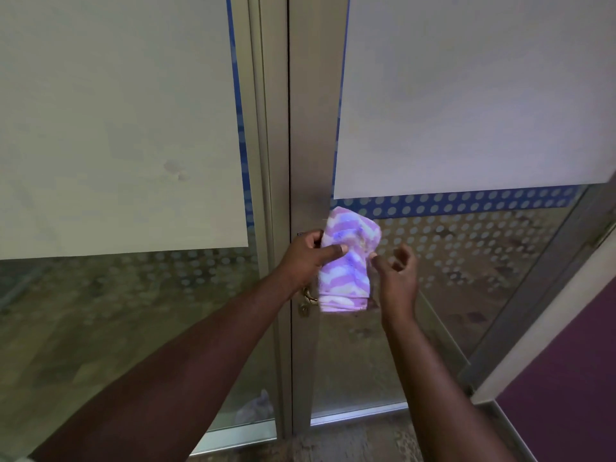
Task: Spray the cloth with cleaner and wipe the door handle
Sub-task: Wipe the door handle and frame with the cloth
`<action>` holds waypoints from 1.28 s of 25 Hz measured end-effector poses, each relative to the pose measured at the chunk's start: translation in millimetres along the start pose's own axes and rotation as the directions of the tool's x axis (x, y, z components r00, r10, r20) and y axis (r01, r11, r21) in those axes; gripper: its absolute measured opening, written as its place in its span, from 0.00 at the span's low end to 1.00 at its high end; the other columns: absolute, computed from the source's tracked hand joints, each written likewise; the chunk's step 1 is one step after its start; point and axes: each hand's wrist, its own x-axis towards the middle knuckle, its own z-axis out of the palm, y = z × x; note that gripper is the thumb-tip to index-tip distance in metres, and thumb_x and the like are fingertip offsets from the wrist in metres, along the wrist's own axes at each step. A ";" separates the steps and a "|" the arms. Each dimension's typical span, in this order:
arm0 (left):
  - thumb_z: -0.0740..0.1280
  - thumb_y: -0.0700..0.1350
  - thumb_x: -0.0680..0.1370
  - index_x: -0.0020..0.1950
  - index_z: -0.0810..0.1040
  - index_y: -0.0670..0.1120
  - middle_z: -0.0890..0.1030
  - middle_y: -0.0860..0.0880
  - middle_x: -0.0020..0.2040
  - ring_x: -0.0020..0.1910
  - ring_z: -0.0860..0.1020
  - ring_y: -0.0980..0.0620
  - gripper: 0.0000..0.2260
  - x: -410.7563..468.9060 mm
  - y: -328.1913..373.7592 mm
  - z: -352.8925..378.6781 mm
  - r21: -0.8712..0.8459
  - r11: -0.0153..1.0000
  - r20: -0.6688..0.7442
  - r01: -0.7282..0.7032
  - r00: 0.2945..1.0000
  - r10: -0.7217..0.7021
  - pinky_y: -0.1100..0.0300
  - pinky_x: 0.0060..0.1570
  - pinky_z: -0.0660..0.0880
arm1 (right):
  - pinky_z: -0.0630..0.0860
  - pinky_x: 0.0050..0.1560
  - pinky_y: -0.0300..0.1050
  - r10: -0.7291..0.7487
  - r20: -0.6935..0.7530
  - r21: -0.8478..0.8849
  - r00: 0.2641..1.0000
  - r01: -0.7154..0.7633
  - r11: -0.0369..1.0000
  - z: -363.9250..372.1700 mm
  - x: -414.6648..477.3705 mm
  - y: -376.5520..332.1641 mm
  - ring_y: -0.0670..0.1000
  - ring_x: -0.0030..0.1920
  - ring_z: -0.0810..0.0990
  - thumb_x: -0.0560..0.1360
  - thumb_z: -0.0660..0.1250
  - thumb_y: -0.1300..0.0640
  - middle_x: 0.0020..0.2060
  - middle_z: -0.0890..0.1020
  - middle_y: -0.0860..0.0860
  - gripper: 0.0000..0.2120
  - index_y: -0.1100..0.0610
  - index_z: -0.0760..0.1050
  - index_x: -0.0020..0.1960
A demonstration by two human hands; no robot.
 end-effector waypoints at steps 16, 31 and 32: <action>0.66 0.45 0.85 0.63 0.80 0.42 0.83 0.45 0.60 0.59 0.80 0.48 0.10 21.9 28.1 -50.5 0.726 0.539 -0.139 -0.427 0.676 0.723 0.52 0.58 0.79 | 0.80 0.47 0.37 -0.232 -0.007 -0.196 0.973 0.226 0.954 28.7 -38.0 24.8 0.35 0.51 0.83 0.80 0.61 0.56 0.52 0.86 0.37 0.20 0.44 0.80 0.68; 0.63 0.39 0.84 0.78 0.70 0.36 0.67 0.30 0.78 0.79 0.64 0.30 0.22 106.1 55.5 -105.4 0.859 -0.319 0.458 -0.402 0.322 0.828 0.38 0.81 0.54 | 0.57 0.82 0.60 -0.355 0.615 -0.558 0.704 0.707 0.435 100.6 -2.9 84.8 0.60 0.82 0.60 0.69 0.70 0.70 0.81 0.64 0.59 0.40 0.64 0.64 0.80; 0.63 0.39 0.84 0.78 0.70 0.36 0.68 0.30 0.78 0.79 0.64 0.30 0.22 108.4 54.0 -105.9 0.863 -0.323 0.455 -0.389 0.318 0.832 0.38 0.81 0.54 | 0.59 0.81 0.62 -0.351 0.621 -0.569 0.701 0.711 0.413 100.6 -2.2 90.5 0.62 0.81 0.63 0.67 0.69 0.71 0.80 0.66 0.59 0.41 0.64 0.65 0.80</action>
